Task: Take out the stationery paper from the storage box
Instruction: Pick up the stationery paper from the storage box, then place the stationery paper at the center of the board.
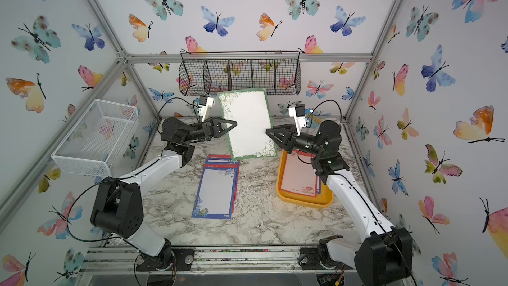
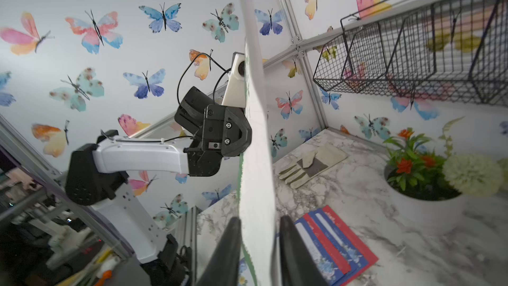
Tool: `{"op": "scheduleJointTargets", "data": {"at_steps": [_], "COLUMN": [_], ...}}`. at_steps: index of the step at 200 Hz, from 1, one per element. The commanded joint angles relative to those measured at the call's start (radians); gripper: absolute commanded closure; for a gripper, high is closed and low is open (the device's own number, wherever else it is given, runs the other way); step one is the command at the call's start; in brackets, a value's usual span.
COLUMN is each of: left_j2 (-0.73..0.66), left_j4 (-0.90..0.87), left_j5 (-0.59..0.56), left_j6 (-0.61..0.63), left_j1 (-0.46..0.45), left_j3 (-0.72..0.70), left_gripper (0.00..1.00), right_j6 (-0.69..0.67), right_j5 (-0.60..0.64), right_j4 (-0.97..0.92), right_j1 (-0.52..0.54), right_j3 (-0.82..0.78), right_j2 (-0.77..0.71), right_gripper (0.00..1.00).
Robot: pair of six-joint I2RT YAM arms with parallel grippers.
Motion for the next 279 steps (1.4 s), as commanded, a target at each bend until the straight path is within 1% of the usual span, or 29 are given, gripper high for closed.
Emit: {"op": "scheduleJointTargets", "data": {"at_steps": [1, 5, 15, 26, 35, 42, 47, 53, 62, 73, 82, 109, 125, 136, 165, 203, 249, 279], "left_j2": [0.005, 0.002, -0.008, -0.019, -0.017, -0.007, 0.001, 0.007, 0.01, -0.004, -0.026, -0.085, -0.103, -0.109, -0.099, -0.104, -0.07, -0.045], "left_j4": [-0.149, -0.216, -0.431, -0.785, -1.103, -1.286, -1.359, -1.44, -1.511, -1.536, -1.536, -1.58, -1.622, -1.662, -1.791, -1.802, -1.828, -1.834], "left_j5": [0.062, 0.067, 0.073, 0.046, -0.007, -0.045, -0.059, -0.054, -0.009, 0.031, 0.019, -0.024, -0.051, -0.091, -0.225, -0.262, -0.357, -0.418], "left_j6": [0.068, 0.101, 0.25, 0.477, 0.667, 0.774, 0.816, 0.839, 0.849, 0.838, 0.83, 0.841, 0.854, 0.868, 0.931, 0.934, 0.952, 0.954], "left_j1": [0.008, 0.01, 0.015, 0.025, 0.041, 0.057, 0.073, 0.097, 0.142, 0.193, 0.22, 0.242, 0.248, 0.249, 0.255, 0.266, 0.268, 0.271], "left_j3": [0.065, 0.074, 0.105, 0.169, 0.236, 0.278, 0.295, 0.298, 0.277, 0.211, 0.149, -0.012, -0.075, -0.108, -0.14, -0.187, -0.222, -0.221], "left_gripper": [1.0, 1.0, 1.0, 1.0, 1.0, 1.0, 1.0, 1.0, 1.0, 1.0, 1.0, 1.0, 1.0, 1.0, 1.0, 1.0, 1.0, 1.0], "right_j6": [-0.078, -0.09, -0.108, -0.129, -0.148, -0.156, -0.161, -0.166, -0.166, -0.163, -0.148, -0.126, -0.114, -0.11, -0.128, -0.14, -0.17, -0.203], "right_j5": [0.079, 0.096, 0.139, 0.165, 0.185, 0.194, 0.197, 0.201, 0.204, 0.197, 0.184, 0.159, 0.146, 0.14, 0.15, 0.14, 0.14, 0.172], "right_j4": [-0.116, -0.14, -0.18, -0.219, -0.255, -0.275, -0.284, -0.291, -0.294, -0.288, -0.27, -0.273, -0.274, -0.273, -0.287, -0.317, -0.363, -0.406], "right_j1": [0.002, 0.003, 0.003, 0.002, 0.003, 0.002, 0.003, 0.003, 0.003, 0.002, 0.003, 0.002, 0.003, 0.003, 0.003, 0.004, 0.003, 0.003], "right_j3": [0.034, 0.04, 0.044, 0.044, 0.043, 0.039, 0.034, 0.027, 0.011, -0.003, -0.019, -0.03, -0.037, -0.046, -0.071, -0.079, -0.091, -0.092], "right_j2": [-0.031, -0.035, -0.044, -0.052, -0.058, -0.063, -0.067, -0.073, -0.079, -0.086, -0.089, -0.088, -0.089, -0.093, -0.099, -0.094, -0.109, -0.121], "right_gripper": [0.53, 0.48, 0.41, 0.37, 0.36, 0.36, 0.36, 0.35, 0.35, 0.35, 0.35, 0.35, 0.35, 0.35, 0.35, 0.35, 0.35, 0.35]}}
